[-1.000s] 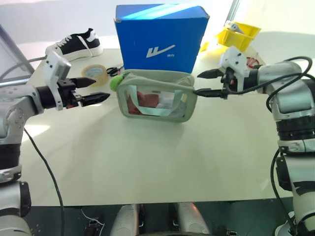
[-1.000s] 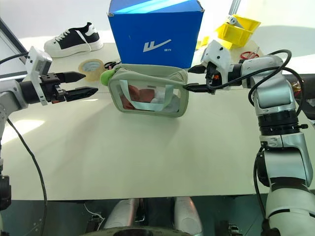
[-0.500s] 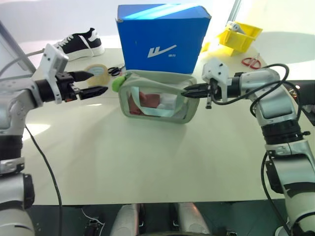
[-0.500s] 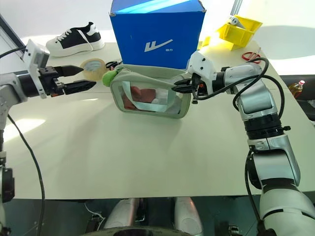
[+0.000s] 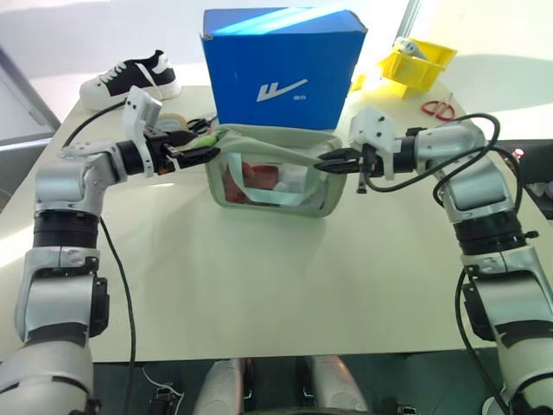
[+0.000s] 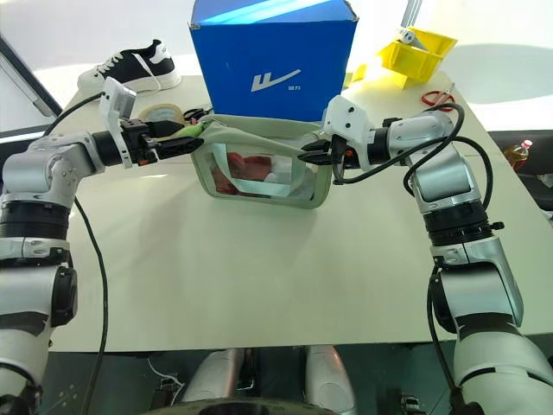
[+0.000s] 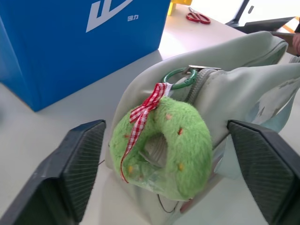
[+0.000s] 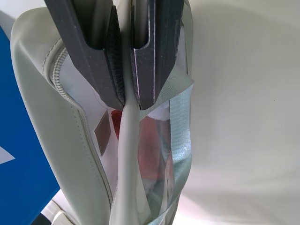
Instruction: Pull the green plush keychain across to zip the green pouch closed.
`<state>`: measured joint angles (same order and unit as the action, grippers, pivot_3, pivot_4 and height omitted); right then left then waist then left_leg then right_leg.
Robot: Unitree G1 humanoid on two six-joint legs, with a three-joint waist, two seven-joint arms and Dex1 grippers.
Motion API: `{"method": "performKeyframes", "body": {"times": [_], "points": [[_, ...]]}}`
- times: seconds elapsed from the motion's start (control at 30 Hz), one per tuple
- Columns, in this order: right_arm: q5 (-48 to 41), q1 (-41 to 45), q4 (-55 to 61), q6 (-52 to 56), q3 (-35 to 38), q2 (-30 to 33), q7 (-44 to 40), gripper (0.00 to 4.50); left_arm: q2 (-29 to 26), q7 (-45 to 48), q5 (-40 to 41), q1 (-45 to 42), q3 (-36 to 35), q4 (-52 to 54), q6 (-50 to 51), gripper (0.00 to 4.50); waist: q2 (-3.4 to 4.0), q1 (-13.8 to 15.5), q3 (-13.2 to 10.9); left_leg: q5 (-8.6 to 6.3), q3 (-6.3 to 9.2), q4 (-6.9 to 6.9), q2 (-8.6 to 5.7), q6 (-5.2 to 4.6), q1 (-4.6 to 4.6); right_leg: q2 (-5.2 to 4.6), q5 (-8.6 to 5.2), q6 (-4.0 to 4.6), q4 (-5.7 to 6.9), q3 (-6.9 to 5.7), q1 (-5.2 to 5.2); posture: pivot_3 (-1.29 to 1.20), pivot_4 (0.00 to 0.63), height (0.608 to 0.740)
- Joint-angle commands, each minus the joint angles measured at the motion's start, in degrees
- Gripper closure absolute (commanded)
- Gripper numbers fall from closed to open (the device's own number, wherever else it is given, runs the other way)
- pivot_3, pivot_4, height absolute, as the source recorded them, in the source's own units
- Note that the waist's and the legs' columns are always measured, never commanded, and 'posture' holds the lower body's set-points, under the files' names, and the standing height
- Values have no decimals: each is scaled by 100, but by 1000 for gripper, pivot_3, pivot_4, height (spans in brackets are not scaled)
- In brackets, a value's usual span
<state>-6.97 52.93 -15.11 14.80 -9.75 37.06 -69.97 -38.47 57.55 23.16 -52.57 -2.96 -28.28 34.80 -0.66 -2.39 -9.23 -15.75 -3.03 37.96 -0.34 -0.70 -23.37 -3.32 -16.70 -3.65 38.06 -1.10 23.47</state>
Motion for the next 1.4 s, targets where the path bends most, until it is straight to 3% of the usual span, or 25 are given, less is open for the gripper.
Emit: {"method": "performKeyframes", "body": {"times": [0.03, 0.2, 0.23, 0.47, 0.63, 0.77, 0.93, 1.03, 1.2, 1.4], "points": [[4, -1, 174, -6, 19, 30, 14, 4500, -143, 26, -124, -101, -80, -67, -74, 1813, 0, -7, 0, 0, 0, 0, 0, 0, 0, 0, 0, 0, 0, 0, 0, 0, 150, 740], [-2, -57, 247, 35, 13, 30, 57, 4500, -285, 222, -54, -38, -114, 121, 95, 4347, 0, -5, 0, 0, 1, 0, 0, 0, -1, 0, 0, 0, -1, 0, 2, 0, 150, 740], [-3, -64, 253, 34, 11, 27, 63, 4500, -299, 244, -52, -43, -114, 131, 100, 4465, 0, -5, 0, 0, 1, 0, 0, 0, -1, 0, 0, 0, -1, 0, 2, 0, 150, 740], [-19, -102, 351, 79, 13, 22, 90, 4500, -226, 264, 104, -475, -249, 148, 115, 4465, -3, 0, -2, 0, 1, 0, 0, 0, -1, 0, 0, 0, -1, 0, 2, 0, 150, 740], [-1, -87, 334, 87, -18, -15, 116, 4500, 187, 282, 109, -1061, -97, 174, -8, 4465, -7, 19, -4, 0, 1, 1, 0, 0, -3, -1, 0, 0, -3, 0, 0, 0, 150, 740], [-1, -51, 338, 113, -47, -63, 125, 4500, 560, 535, -411, -1131, 625, 343, -509, 4465, -6, 1, -4, 0, 1, 1, 0, 0, -2, 0, 0, 0, -1, -1, 0, 0, 150, 740], [-13, -78, 375, 130, -38, -66, 154, 4500, 385, 886, -1161, -768, 1288, 244, -1374, 4465, -5, -22, -3, 0, -1, -1, 0, 1, 1, 1, 0, 0, 2, -1, 3, 0, 150, 740], [-40, -124, 452, 173, -30, -55, 173, 4500, 350, 971, -1056, -840, 1125, 174, -1329, 3449, -5, -10, -3, 1, -1, -2, 1, 1, 1, 1, 0, 0, 1, -1, 2, 0, 150, 740], [-58, -126, 494, 213, -35, -77, 201, 4500, 174, 748, -1152, -1070, 908, -25, -1367, 972, -5, -9, -4, 0, 0, 1, 1, 0, 1, 0, 0, 0, 1, -1, 0, 0, 150, 740], [-62, -123, 492, 213, -41, -84, 195, 4500, -605, 1277, -1040, -609, 760, 354, -1071, 972, -5, -30, -4, 0, -1, -6, 1, 0, -1, 0, 0, 1, 1, -1, 8, 0, 150, 740]]}}
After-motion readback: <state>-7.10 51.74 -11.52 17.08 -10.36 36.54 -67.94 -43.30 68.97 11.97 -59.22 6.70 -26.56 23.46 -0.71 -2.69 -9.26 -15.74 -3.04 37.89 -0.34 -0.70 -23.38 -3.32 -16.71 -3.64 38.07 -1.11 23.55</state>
